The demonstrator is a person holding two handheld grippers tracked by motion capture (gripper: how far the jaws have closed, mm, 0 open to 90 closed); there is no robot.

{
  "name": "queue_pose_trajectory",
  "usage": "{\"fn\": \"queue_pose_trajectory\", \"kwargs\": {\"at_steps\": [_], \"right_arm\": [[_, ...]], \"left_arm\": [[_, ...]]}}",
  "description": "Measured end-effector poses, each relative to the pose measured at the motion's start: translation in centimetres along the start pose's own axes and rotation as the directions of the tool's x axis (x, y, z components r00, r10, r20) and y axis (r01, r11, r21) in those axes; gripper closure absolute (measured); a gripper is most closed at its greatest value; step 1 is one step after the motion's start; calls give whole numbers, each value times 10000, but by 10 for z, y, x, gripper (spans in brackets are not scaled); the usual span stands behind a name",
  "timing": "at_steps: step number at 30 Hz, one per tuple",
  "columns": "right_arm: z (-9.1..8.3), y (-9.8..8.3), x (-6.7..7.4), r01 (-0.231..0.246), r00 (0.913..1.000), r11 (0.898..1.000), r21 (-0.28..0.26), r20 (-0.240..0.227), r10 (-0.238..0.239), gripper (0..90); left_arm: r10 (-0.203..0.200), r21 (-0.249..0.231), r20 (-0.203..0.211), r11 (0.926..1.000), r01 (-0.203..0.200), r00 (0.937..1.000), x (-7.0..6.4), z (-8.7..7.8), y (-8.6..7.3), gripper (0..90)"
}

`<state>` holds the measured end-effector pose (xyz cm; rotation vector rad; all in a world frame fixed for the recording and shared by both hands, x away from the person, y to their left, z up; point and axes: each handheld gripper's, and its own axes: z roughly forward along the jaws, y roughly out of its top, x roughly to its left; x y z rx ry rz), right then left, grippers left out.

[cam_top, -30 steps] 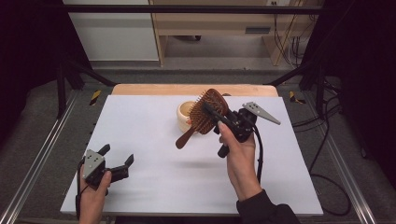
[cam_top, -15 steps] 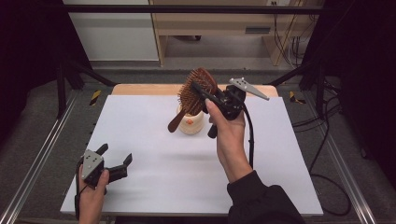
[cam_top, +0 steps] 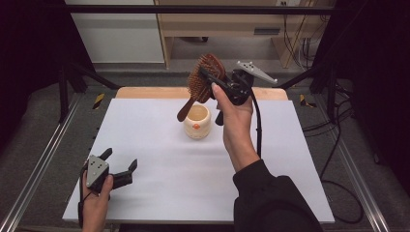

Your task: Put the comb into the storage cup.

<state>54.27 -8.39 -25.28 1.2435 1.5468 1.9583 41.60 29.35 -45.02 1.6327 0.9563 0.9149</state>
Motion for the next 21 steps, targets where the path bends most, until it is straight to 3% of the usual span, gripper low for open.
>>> {"fn": "queue_pose_trajectory", "kwargs": {"at_steps": [1,3,7,11,21], "right_arm": [[1,1,-1,18,10000,10000,13,42,-18,512],[2,3,-3,27,9999,10000,-1,140,-27,512],[5,5,-9,-23,9996,10000,-10,296,23,512],[7,7,-13,-63,9991,10000,-28,408,64,512],[12,11,-18,-115,9980,9999,-21,616,116,511]], "left_arm": [[96,-30,-12,9999,-96,10000,0,0,0,36],[-191,26,-30,9998,191,9998,0,-1,1,36],[-202,55,-87,9998,202,9998,0,0,0,38],[-472,91,-125,9988,473,9988,1,1,0,39],[-627,123,-171,9979,629,9979,3,1,-1,42]]}}
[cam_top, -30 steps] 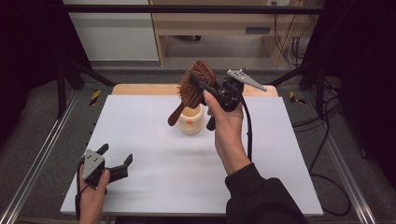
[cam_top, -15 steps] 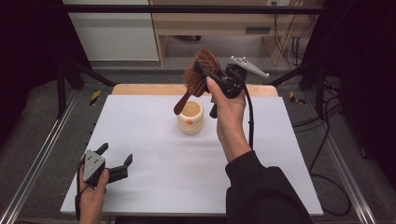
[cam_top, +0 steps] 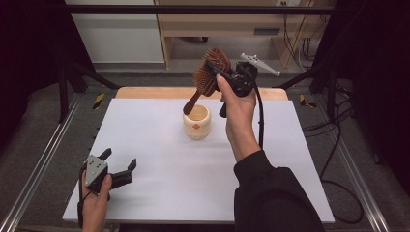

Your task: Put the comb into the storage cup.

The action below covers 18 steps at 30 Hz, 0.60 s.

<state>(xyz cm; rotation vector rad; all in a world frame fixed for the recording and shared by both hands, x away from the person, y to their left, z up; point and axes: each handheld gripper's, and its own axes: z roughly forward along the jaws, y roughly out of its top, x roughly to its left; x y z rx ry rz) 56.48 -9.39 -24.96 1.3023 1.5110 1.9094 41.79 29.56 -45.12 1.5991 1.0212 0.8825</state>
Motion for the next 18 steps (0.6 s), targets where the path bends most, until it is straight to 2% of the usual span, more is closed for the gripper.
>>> {"fn": "queue_pose_trajectory", "kwargs": {"at_steps": [18], "right_arm": [[9,8,-3,305,9991,9995,50,283,-306,510]], "left_arm": [[-210,97,38,9997,210,9998,2,2,-2,46]]}}
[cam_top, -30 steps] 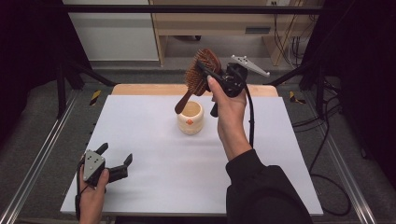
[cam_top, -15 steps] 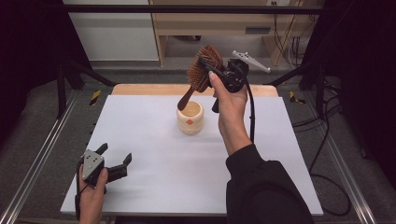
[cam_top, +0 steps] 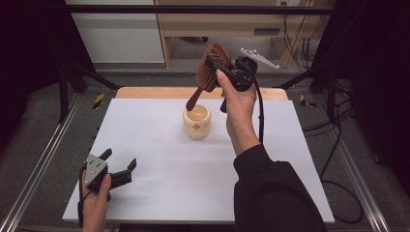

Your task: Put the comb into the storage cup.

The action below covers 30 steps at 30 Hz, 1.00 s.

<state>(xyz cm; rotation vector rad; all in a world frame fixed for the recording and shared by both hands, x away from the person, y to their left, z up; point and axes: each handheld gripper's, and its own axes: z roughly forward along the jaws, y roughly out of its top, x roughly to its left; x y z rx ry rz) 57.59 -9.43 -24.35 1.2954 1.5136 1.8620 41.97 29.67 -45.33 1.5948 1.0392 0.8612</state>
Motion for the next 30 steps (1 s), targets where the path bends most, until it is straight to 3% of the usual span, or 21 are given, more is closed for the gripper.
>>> {"fn": "queue_pose_trajectory", "kwargs": {"at_steps": [30], "right_arm": [[10,-6,-6,724,9963,9966,390,439,-741,509]], "left_arm": [[-274,-27,177,9996,274,9995,2,1,0,47]]}}
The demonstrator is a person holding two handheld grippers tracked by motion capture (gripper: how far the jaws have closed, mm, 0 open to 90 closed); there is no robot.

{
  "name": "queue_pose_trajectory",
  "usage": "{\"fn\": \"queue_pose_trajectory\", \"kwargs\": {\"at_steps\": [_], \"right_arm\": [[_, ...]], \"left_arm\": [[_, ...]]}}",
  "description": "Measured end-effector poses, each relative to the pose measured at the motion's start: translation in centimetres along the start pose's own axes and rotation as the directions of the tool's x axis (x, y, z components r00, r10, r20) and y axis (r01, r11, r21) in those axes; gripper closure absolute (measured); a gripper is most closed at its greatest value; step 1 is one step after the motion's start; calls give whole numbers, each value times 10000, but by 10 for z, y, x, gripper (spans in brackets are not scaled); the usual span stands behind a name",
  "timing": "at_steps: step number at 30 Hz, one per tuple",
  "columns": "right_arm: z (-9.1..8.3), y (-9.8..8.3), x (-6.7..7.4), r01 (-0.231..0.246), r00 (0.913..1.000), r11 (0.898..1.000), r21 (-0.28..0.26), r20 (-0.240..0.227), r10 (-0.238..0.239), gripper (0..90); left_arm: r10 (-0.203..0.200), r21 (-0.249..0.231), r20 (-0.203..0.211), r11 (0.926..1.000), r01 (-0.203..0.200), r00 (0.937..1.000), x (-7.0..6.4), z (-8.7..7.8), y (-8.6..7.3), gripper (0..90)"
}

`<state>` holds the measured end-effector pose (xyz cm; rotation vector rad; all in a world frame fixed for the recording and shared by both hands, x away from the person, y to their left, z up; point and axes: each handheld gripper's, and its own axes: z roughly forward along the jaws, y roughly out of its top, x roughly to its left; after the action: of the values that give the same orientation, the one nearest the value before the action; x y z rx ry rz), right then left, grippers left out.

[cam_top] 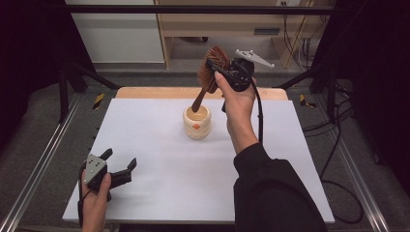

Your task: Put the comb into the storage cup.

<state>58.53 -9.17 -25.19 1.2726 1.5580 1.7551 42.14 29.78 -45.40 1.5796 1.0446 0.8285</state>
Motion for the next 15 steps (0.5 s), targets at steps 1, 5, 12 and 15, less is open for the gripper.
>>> {"fn": "queue_pose_trajectory", "kwargs": {"at_steps": [1,5,12,15], "right_arm": [[1,0,0,6,10000,10000,20,-5,-6,509],[3,-2,1,119,9999,9999,45,29,-119,509],[8,-8,1,193,9997,9996,227,161,-197,507],[11,-13,2,153,9998,9995,268,132,-156,507]], "left_arm": [[12,9,11,10000,-12,10000,0,0,0,47],[-16,-13,28,10000,16,10000,0,0,0,47],[-43,4,95,10000,43,9999,1,1,0,47],[-37,-14,135,10000,37,9999,1,1,0,47]]}}
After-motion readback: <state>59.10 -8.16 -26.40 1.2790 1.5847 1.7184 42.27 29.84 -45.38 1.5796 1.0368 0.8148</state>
